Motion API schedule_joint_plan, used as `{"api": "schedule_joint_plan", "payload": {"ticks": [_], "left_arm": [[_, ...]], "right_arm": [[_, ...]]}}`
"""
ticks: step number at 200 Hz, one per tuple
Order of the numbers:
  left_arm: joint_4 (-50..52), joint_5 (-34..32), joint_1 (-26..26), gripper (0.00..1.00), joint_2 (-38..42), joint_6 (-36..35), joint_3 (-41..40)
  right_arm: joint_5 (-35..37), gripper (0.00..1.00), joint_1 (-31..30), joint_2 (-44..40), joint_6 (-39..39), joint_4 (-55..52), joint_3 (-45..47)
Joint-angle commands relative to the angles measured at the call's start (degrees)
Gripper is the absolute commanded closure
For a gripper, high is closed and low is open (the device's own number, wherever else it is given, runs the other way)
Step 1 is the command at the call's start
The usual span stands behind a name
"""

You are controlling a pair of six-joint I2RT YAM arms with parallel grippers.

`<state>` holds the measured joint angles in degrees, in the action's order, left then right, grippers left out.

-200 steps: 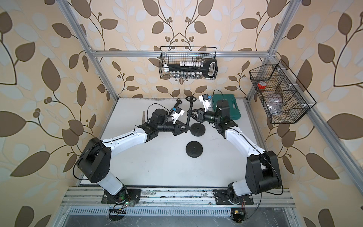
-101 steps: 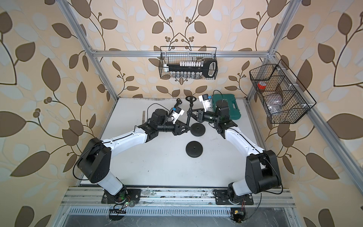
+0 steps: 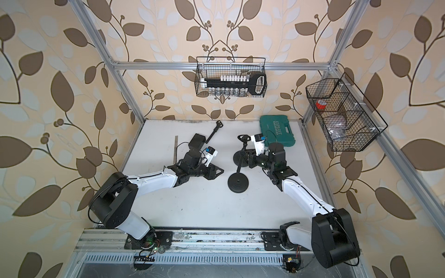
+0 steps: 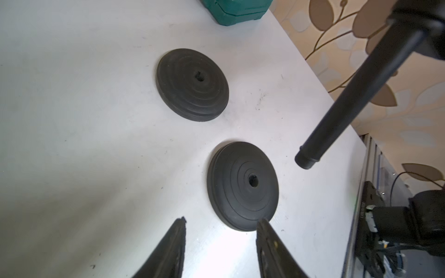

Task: Assemble a microphone stand
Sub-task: Hold the microphone stand pole at the microphone stand base.

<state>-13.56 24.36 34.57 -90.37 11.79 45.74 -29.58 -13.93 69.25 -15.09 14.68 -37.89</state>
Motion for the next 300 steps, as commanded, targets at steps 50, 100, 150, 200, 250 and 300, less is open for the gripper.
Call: {"api": "schedule_joint_plan", "payload": {"ticks": [50, 100, 150, 200, 250, 300], "left_arm": [[-11.4, 5.7, 4.5, 0.50, -0.4, -12.4, -4.4], [-16.3, 9.5, 5.2, 0.52, -2.1, -16.8, -5.5], [-17.1, 9.6, 5.4, 0.50, -3.5, -16.8, -6.2], [-14.6, 8.5, 5.6, 0.50, -4.4, -17.4, -5.3], [-15.0, 6.1, 5.9, 0.52, -4.7, -17.0, -5.8], [-14.8, 5.8, 6.0, 0.52, -5.2, -17.3, -5.5]], "right_arm": [[5.6, 0.97, -2.7, -3.6, 6.9, 12.5, 10.5], [4.5, 0.96, -3.1, -2.8, 9.4, 18.7, 14.4], [3.8, 0.95, -5.6, -1.1, 12.0, 21.9, 15.9], [5.0, 0.97, -6.5, 2.1, 13.2, 24.8, 16.5], [5.4, 0.98, -6.6, 4.3, 13.3, 27.2, 17.1], [5.2, 0.98, -6.6, 3.4, 13.7, 26.3, 17.7]]}}
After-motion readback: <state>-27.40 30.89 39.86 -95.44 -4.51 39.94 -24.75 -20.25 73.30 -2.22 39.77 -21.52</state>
